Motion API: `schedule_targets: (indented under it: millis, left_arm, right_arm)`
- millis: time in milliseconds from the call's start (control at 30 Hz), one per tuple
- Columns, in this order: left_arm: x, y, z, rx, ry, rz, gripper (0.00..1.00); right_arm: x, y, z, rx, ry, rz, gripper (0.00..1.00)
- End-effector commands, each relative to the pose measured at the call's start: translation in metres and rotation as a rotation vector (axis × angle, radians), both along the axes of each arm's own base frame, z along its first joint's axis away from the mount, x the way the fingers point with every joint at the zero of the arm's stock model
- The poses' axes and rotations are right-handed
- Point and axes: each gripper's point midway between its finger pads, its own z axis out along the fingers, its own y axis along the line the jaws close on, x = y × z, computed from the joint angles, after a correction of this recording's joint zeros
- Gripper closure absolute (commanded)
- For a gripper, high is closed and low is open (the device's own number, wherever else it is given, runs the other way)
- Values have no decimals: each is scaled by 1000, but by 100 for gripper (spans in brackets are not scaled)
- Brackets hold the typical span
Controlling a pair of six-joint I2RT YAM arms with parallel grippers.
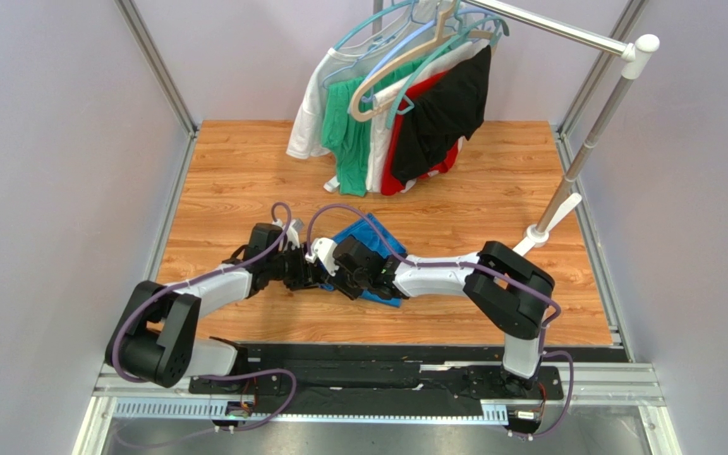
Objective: Fold the napkin, place the utensils inside, and roll it up
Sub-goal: Roll the napkin with the utensil
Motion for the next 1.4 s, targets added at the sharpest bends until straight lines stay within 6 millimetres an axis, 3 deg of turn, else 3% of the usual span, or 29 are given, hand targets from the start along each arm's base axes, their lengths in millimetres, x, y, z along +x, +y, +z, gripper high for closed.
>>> schedule_targets:
  millis: [0,133,233,400,667,800,1367]
  left_arm:
    - [10,-6,30,-51,-107,-8,41]
    - [9,8,37,-7,-142,71,32]
    - [5,24,31,48,-138,134,29]
    - [0,37,35,58,-190,182,27]
    - [1,23,63,-81,-404,128,27]
    - [1,23,57,-74,-407,111,26]
    - [19,5,29,-121,-332,72,25]
  right_arm:
    - [-26,-27,-45,-128,181,-4,75]
    - [-30,-35,-49,-148,241,-26,86]
    - [-37,-37,-46,-140,308,-33,94]
    - [-45,-35,-33,-70,415,-23,98]
    - [-50,-30,-11,48,599,-20,100]
    - [-55,-25,0,116,712,12,100]
    - [-52,-25,4,218,936,74,100]
